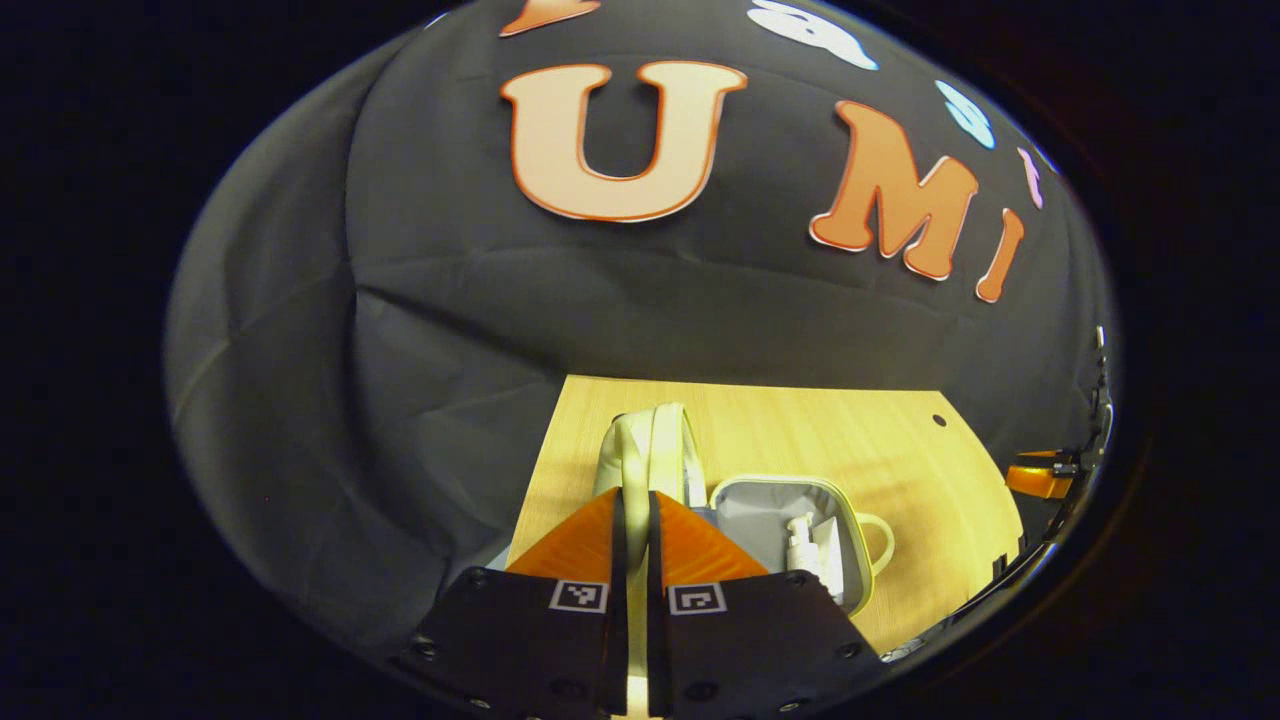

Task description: First open the suitcase, pack the skin care products into it, and then close the suitcase.

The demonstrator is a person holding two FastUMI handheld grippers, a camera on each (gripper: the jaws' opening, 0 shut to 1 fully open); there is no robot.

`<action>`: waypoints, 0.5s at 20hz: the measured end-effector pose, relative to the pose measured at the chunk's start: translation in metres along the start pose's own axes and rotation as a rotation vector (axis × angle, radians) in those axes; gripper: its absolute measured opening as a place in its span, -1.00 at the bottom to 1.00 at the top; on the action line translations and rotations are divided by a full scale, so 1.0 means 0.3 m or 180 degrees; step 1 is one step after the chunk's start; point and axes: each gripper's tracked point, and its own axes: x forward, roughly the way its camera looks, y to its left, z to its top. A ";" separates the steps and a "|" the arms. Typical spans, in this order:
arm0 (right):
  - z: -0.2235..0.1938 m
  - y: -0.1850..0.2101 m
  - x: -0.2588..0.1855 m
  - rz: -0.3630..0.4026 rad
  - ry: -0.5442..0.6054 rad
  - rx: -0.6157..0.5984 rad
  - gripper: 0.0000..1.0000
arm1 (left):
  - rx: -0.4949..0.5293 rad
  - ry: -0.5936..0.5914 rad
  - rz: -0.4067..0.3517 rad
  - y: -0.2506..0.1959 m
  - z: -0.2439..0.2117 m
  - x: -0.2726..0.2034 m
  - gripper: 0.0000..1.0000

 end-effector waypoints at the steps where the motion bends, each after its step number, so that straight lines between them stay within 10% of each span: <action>1: 0.014 -0.025 -0.013 0.0026 -0.0041 0.0005 0.89 | 0.0066 -0.0001 0.0070 -0.038 0.004 -0.004 -0.84; 10: 0.016 -0.257 -0.131 0.0107 -0.0220 0.0127 0.90 | 0.1208 0.0081 0.0788 -0.421 0.008 0.000 -0.84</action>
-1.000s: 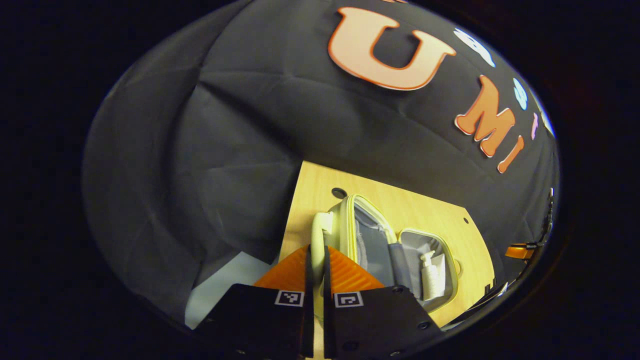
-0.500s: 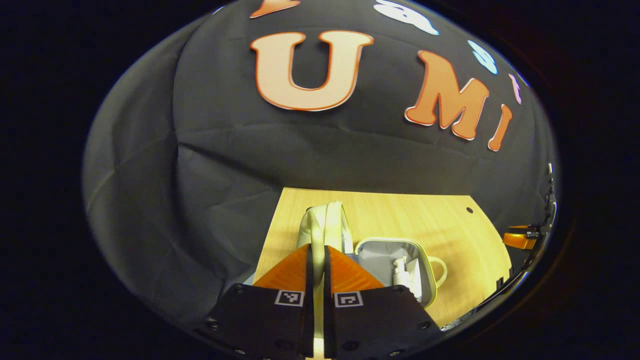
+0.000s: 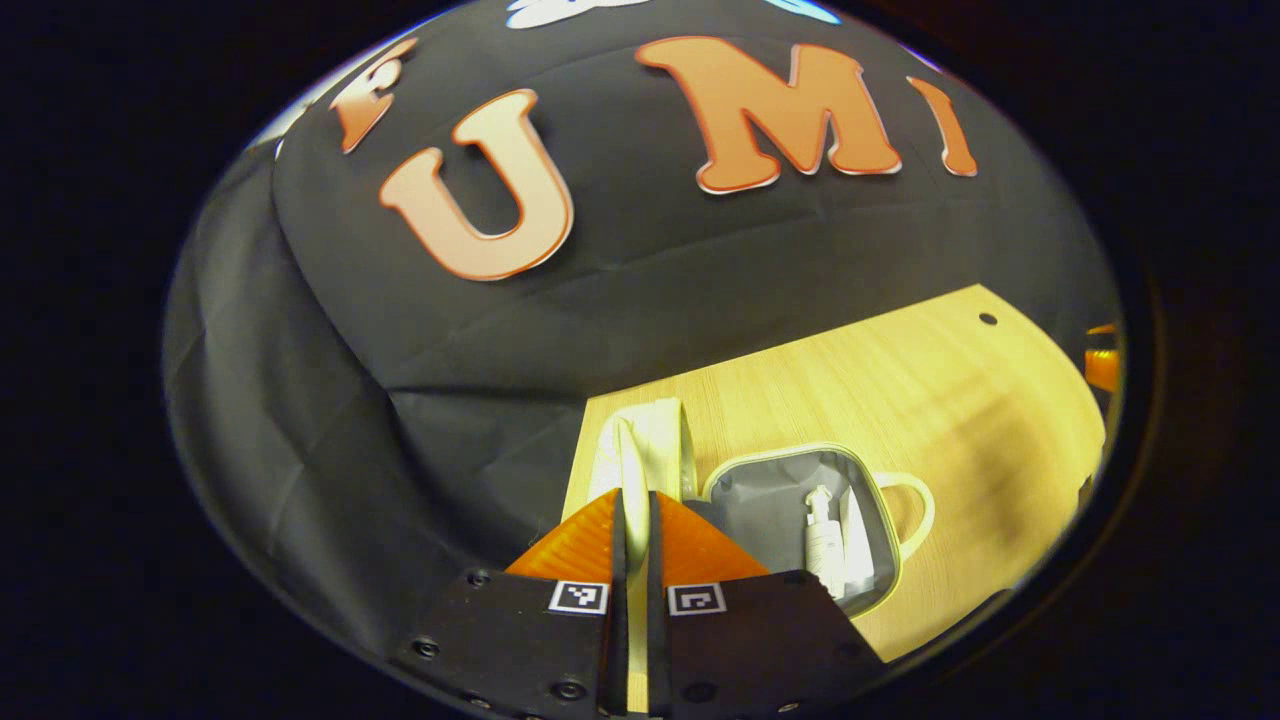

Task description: First open the suitcase, pack the skin care products into it, and then close the suitcase.

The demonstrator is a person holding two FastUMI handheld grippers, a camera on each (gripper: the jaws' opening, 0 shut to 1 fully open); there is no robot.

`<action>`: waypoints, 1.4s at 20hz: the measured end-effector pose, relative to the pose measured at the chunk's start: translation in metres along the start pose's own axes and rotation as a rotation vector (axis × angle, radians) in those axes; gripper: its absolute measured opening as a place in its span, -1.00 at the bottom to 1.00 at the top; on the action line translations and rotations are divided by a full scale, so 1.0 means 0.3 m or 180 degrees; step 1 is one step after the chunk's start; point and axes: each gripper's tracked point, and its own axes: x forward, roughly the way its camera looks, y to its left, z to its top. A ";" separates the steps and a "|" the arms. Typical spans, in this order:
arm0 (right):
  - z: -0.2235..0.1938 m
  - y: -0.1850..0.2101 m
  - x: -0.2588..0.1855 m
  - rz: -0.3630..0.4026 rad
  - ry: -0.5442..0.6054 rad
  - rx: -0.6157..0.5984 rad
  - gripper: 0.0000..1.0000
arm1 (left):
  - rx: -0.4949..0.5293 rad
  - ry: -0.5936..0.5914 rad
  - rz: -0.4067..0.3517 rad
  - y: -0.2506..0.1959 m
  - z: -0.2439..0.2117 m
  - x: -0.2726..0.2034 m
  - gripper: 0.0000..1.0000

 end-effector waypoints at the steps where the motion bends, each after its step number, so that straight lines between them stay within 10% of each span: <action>1: -0.007 -0.030 -0.010 -0.0013 -0.0005 0.0018 0.90 | 0.0065 -0.0015 0.0006 -0.057 0.019 -0.012 -0.84; 15: -0.135 -0.381 -0.113 -0.0568 0.0065 0.0228 0.92 | 0.0218 0.0233 -0.0944 -0.924 -0.113 0.127 -0.89; 28: -0.175 -0.382 -0.084 -0.0553 0.0162 0.0084 0.91 | 0.0214 0.0458 -0.1066 -1.068 -0.303 0.284 -0.70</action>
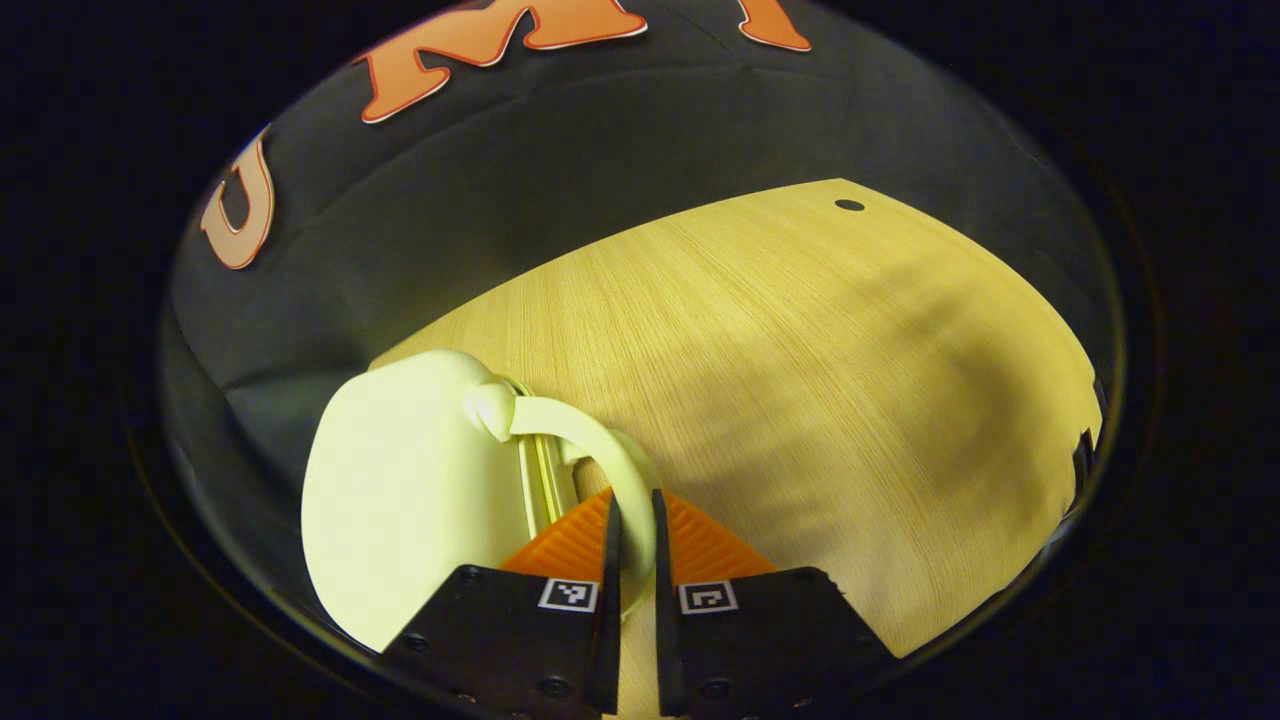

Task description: First open the suitcase, pack the skin care products into it, and then close the suitcase.

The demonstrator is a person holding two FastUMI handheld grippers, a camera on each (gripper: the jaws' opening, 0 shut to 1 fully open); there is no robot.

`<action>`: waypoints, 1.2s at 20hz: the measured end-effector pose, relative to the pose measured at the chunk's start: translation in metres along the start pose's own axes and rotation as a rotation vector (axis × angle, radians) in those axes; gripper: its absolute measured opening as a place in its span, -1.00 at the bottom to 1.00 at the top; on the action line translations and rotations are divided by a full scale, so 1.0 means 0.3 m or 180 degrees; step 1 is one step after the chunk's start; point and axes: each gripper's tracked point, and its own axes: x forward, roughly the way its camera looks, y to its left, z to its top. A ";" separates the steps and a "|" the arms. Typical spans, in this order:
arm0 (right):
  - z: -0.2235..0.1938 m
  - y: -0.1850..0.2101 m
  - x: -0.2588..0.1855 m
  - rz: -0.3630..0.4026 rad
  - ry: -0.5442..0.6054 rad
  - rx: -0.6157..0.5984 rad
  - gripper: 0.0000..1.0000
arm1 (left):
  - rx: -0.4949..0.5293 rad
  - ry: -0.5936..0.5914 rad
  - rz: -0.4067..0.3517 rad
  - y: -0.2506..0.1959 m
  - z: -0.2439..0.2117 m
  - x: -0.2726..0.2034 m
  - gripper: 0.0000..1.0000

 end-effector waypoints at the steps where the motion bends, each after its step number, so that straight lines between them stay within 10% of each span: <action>1: -0.004 0.003 0.003 -0.0007 -0.0009 -0.0027 0.91 | -0.0057 0.0000 -0.0005 -0.001 -0.004 0.002 -0.61; 5: -0.005 0.027 0.028 -0.0038 -0.0061 -0.0080 0.91 | -0.0196 -0.0104 -0.0038 0.005 0.040 -0.014 -0.45; 8: 0.002 0.066 0.045 -0.0064 -0.0126 -0.0035 0.91 | -0.0164 -0.0330 -0.0022 0.031 0.108 -0.062 1.00; 24: 0.334 0.349 -0.245 -0.0378 -0.1655 -0.0182 0.90 | -0.0917 -0.2273 0.0412 0.338 0.414 -0.662 0.99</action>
